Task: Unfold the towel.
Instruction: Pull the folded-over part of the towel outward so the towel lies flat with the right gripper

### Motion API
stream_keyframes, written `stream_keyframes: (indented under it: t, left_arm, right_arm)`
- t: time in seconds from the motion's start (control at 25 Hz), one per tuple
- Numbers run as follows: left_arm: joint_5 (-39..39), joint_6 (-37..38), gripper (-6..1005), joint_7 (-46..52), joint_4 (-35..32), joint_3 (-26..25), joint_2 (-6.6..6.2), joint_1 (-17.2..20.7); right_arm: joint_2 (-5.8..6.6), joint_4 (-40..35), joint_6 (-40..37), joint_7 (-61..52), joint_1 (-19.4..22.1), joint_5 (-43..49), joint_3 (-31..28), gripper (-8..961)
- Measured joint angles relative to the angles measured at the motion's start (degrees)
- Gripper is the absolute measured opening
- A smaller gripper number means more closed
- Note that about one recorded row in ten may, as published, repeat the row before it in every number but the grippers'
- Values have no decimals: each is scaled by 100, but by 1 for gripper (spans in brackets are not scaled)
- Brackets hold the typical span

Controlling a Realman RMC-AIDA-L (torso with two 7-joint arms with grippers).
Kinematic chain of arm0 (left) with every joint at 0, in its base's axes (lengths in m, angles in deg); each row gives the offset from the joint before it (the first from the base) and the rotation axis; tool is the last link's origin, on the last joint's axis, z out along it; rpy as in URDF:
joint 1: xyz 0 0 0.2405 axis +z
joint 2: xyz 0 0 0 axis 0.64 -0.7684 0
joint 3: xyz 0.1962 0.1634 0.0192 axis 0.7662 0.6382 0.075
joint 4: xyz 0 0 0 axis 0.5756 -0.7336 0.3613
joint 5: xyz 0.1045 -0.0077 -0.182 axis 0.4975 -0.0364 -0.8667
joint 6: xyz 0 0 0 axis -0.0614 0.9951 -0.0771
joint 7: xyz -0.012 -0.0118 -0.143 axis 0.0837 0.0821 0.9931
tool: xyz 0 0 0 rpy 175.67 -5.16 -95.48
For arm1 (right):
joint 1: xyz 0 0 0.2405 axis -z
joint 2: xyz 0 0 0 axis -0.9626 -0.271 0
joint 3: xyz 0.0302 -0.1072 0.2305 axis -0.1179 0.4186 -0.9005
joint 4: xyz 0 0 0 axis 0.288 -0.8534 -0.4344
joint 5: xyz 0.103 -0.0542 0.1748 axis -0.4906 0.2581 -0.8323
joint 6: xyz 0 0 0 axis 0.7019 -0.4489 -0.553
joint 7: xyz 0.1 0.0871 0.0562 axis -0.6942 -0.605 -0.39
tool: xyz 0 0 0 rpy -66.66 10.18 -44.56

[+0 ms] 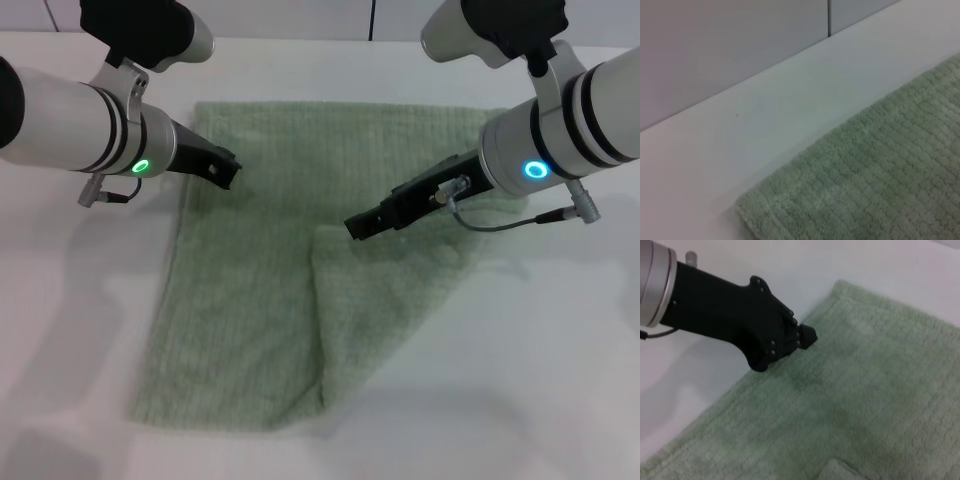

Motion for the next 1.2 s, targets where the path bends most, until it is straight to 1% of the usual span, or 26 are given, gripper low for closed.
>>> stream_keyframes:
  t: [0.36, 0.56, 0.68, 0.72, 0.92, 1.2]
  left_arm:
    - [0, -33, -2, -6, -162, 4, 4, -115]
    - [0, -35, -2, -7, -164, 14, 5, -120]
    - [0, -60, -2, -7, -170, 36, 15, -119]
    - [0, -73, -2, -7, -172, 39, 15, -111]
    - [0, -78, -2, 2, -173, 39, 16, -109]
    - [0, -82, -2, 6, -165, 45, 16, -102]
  right_arm:
    - [0, -128, -388, 27, -30, 13, 236, 802]
    - [0, -422, -636, 54, -182, -25, 368, 802]
    - [-3, -595, -754, 71, -283, -53, 521, 802]
    - [-14, -670, -844, 69, -337, -59, 670, 803]
    - [-18, -728, -938, 35, -390, -133, 898, 803]
    - [-24, -986, -1118, 69, -460, -226, 971, 803]
